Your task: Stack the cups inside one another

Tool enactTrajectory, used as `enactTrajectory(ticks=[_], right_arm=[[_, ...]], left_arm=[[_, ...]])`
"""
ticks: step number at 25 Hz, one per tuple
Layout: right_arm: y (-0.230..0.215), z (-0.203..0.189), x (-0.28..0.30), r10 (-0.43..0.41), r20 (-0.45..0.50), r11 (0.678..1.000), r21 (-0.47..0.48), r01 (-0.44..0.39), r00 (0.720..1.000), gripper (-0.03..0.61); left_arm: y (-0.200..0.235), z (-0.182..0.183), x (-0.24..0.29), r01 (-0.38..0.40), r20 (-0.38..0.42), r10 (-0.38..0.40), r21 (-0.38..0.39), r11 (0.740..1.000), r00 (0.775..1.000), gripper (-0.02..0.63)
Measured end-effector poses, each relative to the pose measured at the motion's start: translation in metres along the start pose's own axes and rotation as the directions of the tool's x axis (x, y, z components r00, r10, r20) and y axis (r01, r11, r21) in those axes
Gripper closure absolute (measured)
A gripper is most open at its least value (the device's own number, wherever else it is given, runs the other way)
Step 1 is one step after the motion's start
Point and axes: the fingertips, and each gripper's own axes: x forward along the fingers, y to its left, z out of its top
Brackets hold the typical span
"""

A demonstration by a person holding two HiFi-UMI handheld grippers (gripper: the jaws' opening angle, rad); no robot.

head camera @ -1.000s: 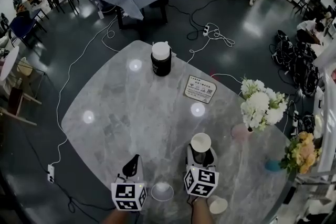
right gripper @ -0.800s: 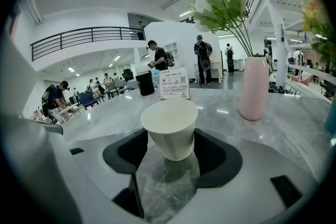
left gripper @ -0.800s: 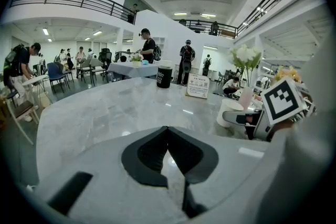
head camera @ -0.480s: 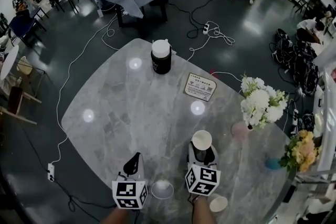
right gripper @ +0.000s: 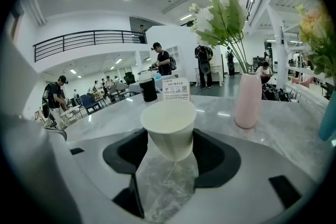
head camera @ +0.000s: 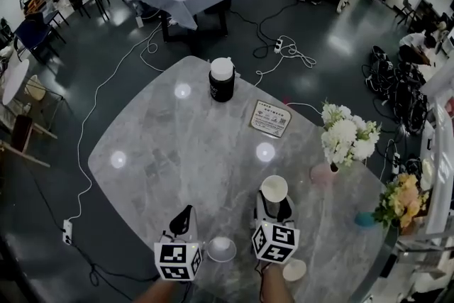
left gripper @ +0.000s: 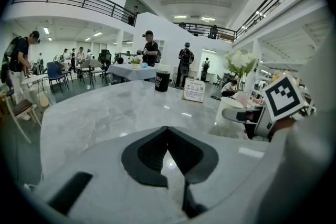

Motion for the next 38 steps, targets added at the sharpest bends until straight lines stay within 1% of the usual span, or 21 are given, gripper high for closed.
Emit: enactTrajectory(ticks=[11, 22, 29, 33, 38], right_arm=[[0.007, 0.019, -0.039, 0.012, 0.039, 1.0, -0.02, -0.011, 0.999, 0.334], [0.024, 0.024, -0.095, 0.044, 0.064, 0.998, -0.054, -0.041, 0.997, 0.334], [0.047, 0.019, -0.135, 0.089, 0.068, 0.992, -0.095, -0.083, 0.994, 0.334], [0.058, 0.023, -0.157, 0.111, 0.072, 0.989, -0.103, -0.103, 0.991, 0.334], [0.073, 0.023, -0.177, 0.139, 0.077, 0.984, -0.121, -0.129, 0.987, 0.334]], left_arm=[[-0.014, 0.01, -0.031, 0.016, 0.047, -0.017, 0.01, 1.0, 0.999, 0.617], [-0.029, 0.008, -0.08, 0.02, 0.086, -0.02, 0.001, 1.0, 0.996, 0.617], [-0.039, 0.001, -0.117, 0.023, 0.113, -0.022, -0.007, 1.0, 0.993, 0.618], [-0.046, 0.002, -0.137, 0.032, 0.125, -0.031, -0.007, 0.999, 0.992, 0.617], [-0.051, 0.001, -0.151, 0.047, 0.148, -0.046, -0.004, 0.999, 0.988, 0.617]])
